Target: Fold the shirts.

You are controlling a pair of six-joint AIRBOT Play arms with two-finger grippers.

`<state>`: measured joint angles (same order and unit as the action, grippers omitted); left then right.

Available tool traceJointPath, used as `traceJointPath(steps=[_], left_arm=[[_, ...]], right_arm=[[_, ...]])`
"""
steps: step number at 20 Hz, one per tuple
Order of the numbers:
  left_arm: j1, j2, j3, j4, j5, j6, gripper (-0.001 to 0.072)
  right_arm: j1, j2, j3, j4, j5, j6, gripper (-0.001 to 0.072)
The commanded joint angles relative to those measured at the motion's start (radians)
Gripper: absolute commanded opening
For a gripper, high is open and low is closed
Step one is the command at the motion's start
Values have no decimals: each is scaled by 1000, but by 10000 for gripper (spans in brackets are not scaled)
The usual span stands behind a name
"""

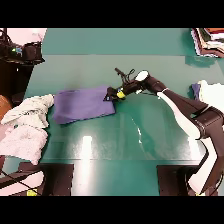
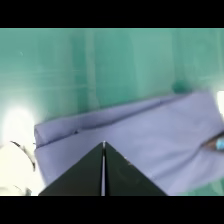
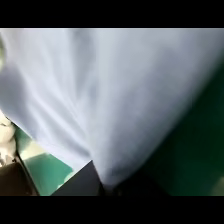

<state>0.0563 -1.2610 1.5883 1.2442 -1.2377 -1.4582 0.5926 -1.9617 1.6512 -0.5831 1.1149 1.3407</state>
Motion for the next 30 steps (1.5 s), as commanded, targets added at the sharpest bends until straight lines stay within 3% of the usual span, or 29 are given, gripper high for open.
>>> traceJointPath(steps=[1, 6, 15, 20, 25, 30], left_arm=[[-55, 1, 0, -8, -20, 0, 26], [-220, 1, 0, -9, 25, 0, 27], [-427, 1, 0, -10, 140, -2, 27], [-466, 0, 0, -17, 148, -9, 27], [-466, 0, 0, -19, 146, -10, 27], [-466, 0, 0, -19, 145, -9, 27]], right_arm=[[-105, 82, 31, -139, 17, 22, 14], [-446, 294, 32, -336, 71, 77, 14], [-1045, 435, 32, -334, 71, 76, 15], [-1155, 435, 32, -323, 5, 72, 14], [-1166, 435, 85, -143, -10, -25, 14], [-1185, 436, 275, -151, 123, -26, 14]])
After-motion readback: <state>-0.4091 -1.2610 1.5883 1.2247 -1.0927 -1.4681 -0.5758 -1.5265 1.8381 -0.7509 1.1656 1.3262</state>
